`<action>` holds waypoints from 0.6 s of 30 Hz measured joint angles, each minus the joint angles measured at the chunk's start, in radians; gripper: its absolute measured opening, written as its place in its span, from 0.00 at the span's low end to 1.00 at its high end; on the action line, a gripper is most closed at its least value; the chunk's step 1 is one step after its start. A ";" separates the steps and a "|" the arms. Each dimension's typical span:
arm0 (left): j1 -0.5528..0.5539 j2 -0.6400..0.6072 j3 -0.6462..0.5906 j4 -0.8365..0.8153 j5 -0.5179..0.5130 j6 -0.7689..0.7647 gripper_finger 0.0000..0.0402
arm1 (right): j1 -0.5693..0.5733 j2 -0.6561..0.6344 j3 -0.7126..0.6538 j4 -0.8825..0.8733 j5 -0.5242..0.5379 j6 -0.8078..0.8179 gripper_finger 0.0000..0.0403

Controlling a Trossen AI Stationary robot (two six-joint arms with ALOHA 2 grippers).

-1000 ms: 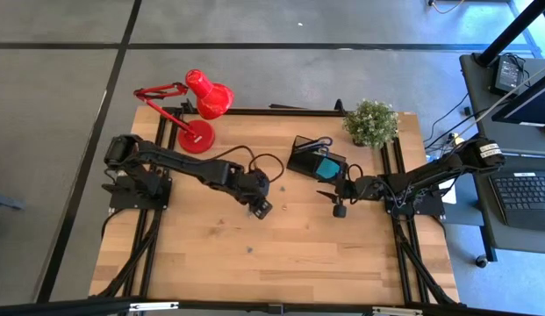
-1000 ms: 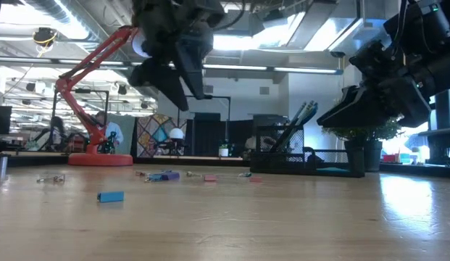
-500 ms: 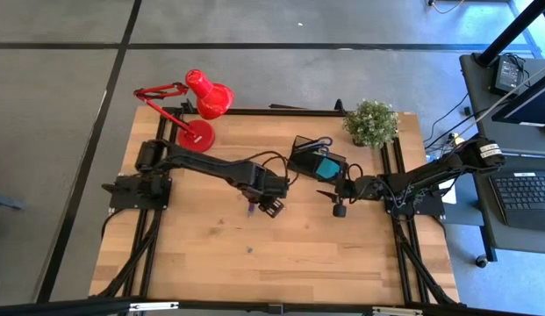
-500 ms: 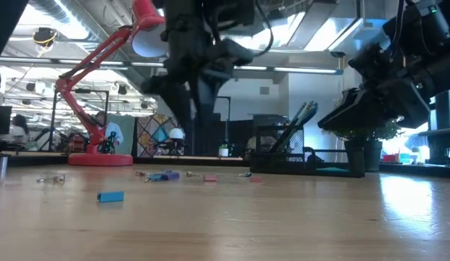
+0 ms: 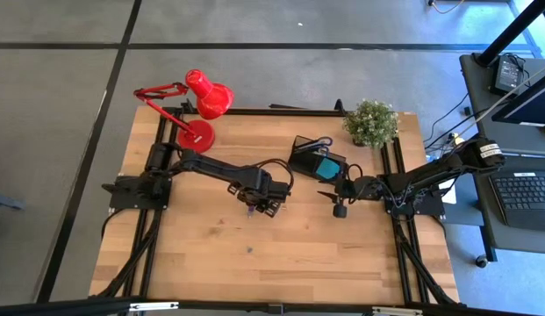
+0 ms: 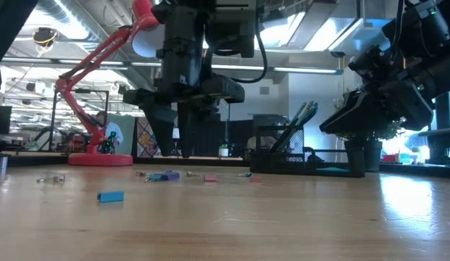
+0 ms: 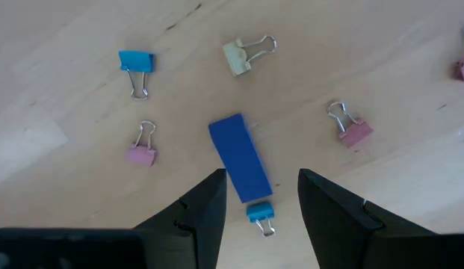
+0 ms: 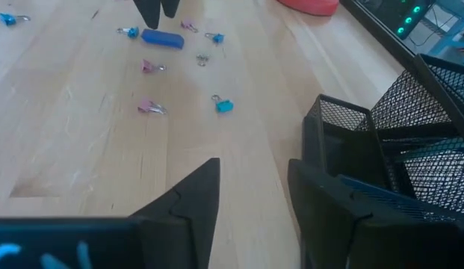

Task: Pick and place office supplies into organizer
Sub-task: Put the blue eraser into the black desk organizer

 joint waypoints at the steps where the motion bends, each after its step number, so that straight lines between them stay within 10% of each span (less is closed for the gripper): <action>1: 0.000 0.000 0.000 0.000 -0.003 -0.011 0.40 | 0.000 0.000 0.000 0.000 0.000 -0.001 0.40; 18: 0.005 0.001 -0.099 0.096 0.023 -0.136 0.40 | 0.000 0.000 0.000 0.003 -0.001 -0.009 0.40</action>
